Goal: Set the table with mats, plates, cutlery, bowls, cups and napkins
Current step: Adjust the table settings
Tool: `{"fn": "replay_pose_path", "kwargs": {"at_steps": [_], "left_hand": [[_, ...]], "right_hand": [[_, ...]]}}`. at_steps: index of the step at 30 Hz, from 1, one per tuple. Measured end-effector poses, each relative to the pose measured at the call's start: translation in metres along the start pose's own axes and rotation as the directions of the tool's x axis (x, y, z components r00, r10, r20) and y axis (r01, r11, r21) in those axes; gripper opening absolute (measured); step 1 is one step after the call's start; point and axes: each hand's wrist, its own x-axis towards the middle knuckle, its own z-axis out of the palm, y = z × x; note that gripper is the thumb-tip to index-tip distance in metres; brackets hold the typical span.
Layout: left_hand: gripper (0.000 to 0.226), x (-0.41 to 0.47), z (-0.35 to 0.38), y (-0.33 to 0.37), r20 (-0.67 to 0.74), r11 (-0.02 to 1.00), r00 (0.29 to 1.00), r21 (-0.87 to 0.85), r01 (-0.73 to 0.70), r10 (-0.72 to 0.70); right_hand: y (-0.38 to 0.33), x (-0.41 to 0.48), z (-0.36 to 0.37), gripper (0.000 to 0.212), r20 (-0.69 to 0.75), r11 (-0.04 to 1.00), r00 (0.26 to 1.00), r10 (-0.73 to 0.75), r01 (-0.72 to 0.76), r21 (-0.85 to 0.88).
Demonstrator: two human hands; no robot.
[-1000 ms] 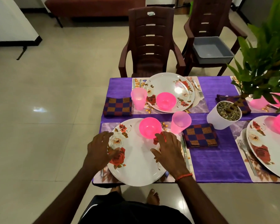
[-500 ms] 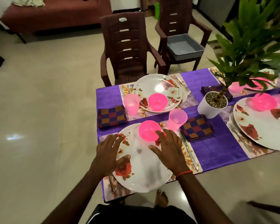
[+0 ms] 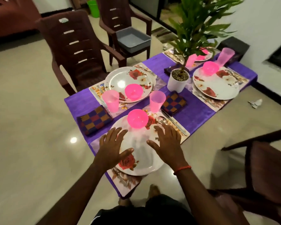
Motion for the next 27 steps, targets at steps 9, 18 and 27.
{"fn": "replay_pose_path", "kwargs": {"at_steps": [9, 18, 27], "left_hand": [[0.094, -0.009, 0.017, 0.043, 0.001, 0.99, 0.99, 0.032, -0.139, 0.139], [0.087, -0.058, 0.028, 0.074, 0.017, 0.967, 0.977, 0.139, -0.213, 0.212], [0.091, -0.106, 0.023, 0.118, 0.066, 0.934, 0.949, 0.171, -0.314, 0.308]], "right_hand": [[0.016, -0.077, -0.013, 0.071, -0.02, 0.989, 0.99, 0.137, -0.138, -0.058], [0.033, -0.164, -0.011, 0.068, -0.056, 0.984, 0.982, 0.18, -0.18, 0.002], [0.04, -0.232, -0.014, 0.068, -0.15, 0.955, 0.943, 0.297, -0.294, 0.039]]}}
